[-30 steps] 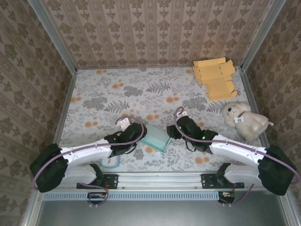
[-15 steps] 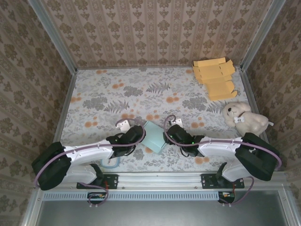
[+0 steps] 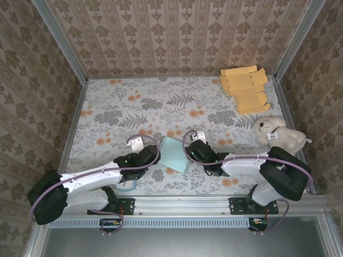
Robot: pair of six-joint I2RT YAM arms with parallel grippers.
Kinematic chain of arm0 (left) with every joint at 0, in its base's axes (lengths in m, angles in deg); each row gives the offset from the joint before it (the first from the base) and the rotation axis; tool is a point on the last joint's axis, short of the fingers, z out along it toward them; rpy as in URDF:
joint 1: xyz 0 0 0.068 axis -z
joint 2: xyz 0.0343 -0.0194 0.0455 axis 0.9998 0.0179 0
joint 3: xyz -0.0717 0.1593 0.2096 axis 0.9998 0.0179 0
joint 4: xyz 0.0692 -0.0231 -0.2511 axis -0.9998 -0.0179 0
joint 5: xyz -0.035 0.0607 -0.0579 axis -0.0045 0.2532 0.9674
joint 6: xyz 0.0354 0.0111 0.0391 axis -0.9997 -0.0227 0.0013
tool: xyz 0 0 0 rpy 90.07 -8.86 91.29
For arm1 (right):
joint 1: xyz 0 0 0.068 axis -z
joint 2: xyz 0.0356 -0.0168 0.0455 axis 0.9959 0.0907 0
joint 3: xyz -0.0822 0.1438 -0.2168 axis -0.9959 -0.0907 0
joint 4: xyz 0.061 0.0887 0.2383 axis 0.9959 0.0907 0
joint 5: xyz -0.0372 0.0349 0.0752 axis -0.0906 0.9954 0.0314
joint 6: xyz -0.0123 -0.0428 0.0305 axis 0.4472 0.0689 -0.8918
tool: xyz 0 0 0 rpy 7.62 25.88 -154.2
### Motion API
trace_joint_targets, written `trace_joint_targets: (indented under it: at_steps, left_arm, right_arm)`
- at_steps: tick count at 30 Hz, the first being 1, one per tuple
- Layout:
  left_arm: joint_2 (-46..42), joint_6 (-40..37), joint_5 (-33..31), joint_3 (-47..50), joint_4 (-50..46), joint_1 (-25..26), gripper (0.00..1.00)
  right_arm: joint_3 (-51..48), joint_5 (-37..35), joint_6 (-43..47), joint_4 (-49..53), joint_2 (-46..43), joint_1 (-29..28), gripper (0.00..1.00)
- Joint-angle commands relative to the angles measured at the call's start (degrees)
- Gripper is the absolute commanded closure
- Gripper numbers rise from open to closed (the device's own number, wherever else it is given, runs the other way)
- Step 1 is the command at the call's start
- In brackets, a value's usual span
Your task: Fold the paper box
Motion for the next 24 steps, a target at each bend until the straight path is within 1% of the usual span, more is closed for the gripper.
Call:
trace_joint_targets:
  at_steps: [1, 4, 6, 10, 13, 15, 17, 21, 24]
  left_arm:
    - [-1.67, -9.83, 1.97, -0.15, 2.8, -1.1, 0.26]
    - [-1.47, -12.74, 6.1, -0.59, 5.3, -3.5, 0.22]
    - [-0.59, -13.12, 9.69, -0.07, 7.62, -6.16, 0.21]
    - [3.3, -14.62, 21.87, 0.83, 12.62, -13.98, 0.2]
    - [7.4, -19.16, 29.6, -0.27, 16.4, -16.38, 0.18]
    - [9.49, -21.79, 30.1, -2.2, 15.26, -16.4, 0.17]
    - [11.23, -22.28, 28.56, -3.16, 14.35, -16.43, 0.16]
    - [13.97, -20.5, 24.24, -6.99, 5.48, -17.07, 0.12]
    - [15.26, -17.17, 22.87, -10.21, -1.39, -17.15, 0.07]
  right_arm:
    - [0.49, 3.31, 7.88, 0.33, 3.16, 1.08, 0.43]
    - [1.73, 5.21, 11.7, -0.77, 5.43, 1.52, 0.44]
    - [1.56, 6.57, 13.1, -2.98, 6.4, 1.96, 0.44]
    - [1.42, 11.76, 15.27, -7.65, 7.77, 4.19, 0.45]
    - [2.93, 14.75, 17.42, -8.53, 9.49, 5.87, 0.44]
    - [4.17, 15.56, 18.25, -8.58, 10.73, 6.8, 0.45]
    - [5.34, 16.2, 18.39, -8.49, 12.04, 7.78, 0.45]
    - [6.7, 16.54, 17.75, -8.62, 13.2, 8.82, 0.45]
    - [6.73, 17.07, 17.4, -9.21, 13.27, 8.86, 0.45]
